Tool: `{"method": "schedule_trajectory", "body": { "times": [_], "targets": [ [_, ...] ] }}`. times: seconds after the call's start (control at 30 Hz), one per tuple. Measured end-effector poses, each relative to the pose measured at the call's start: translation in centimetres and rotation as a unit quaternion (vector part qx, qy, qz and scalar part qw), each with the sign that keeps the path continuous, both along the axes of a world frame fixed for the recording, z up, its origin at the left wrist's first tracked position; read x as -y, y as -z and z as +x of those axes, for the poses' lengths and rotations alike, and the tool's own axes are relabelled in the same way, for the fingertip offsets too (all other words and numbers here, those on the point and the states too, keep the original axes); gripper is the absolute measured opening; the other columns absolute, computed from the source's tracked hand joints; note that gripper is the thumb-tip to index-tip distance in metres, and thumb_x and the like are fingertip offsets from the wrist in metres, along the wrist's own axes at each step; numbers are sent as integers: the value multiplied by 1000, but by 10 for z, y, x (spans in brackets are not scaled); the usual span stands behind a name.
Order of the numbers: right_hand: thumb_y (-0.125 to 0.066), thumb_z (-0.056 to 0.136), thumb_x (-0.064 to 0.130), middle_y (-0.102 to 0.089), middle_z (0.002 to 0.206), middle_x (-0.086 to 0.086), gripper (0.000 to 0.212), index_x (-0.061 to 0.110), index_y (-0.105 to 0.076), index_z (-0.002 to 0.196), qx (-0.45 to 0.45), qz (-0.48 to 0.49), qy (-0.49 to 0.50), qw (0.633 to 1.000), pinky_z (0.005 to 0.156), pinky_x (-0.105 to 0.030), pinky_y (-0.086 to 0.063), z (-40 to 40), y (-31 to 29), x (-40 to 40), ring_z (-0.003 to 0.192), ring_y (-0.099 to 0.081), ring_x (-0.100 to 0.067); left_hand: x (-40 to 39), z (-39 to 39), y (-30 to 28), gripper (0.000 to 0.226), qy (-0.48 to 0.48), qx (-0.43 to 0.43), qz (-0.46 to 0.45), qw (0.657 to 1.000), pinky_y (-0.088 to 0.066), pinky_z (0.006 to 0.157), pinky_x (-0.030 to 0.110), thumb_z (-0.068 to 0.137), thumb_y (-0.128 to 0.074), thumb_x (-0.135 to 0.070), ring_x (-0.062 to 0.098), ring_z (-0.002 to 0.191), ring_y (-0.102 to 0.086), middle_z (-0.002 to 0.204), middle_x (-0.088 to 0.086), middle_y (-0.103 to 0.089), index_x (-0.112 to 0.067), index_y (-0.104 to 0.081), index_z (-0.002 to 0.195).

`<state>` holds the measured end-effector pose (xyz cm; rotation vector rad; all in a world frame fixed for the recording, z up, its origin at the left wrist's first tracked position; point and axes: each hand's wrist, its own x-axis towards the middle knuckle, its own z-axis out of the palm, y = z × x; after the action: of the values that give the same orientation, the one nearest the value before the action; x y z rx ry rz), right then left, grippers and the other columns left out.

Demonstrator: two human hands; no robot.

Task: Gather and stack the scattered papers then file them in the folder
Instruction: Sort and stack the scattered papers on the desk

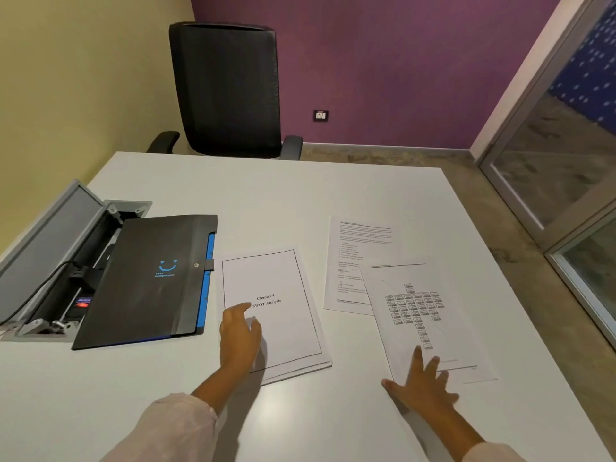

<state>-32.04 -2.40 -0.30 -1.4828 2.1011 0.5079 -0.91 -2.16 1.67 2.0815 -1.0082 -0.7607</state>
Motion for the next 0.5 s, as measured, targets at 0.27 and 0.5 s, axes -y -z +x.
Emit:
{"method": "schedule_trajectory", "body": {
  "times": [0.27, 0.5],
  "targets": [
    [-20, 95, 53, -1, 158, -15, 67, 22, 6, 148, -88, -49, -75, 992, 104, -42, -41, 2, 3, -12, 141, -15, -43, -2, -10, 3, 25, 27, -37, 6, 999, -47, 90, 33, 92, -48, -7, 31, 111, -56, 130, 15, -44, -7, -56, 116],
    [-28, 96, 13, -18, 156, -10, 60, 21, -1, 149, -100, -68, -106, 987, 98, -35, -44, 4, -15, 6, 130, -44, -32, -7, -12, -1, 19, 40, -52, 21, 998, -52, 86, 35, 92, -47, -7, 30, 109, -59, 128, 16, -44, -11, -57, 109]
  ]
}}
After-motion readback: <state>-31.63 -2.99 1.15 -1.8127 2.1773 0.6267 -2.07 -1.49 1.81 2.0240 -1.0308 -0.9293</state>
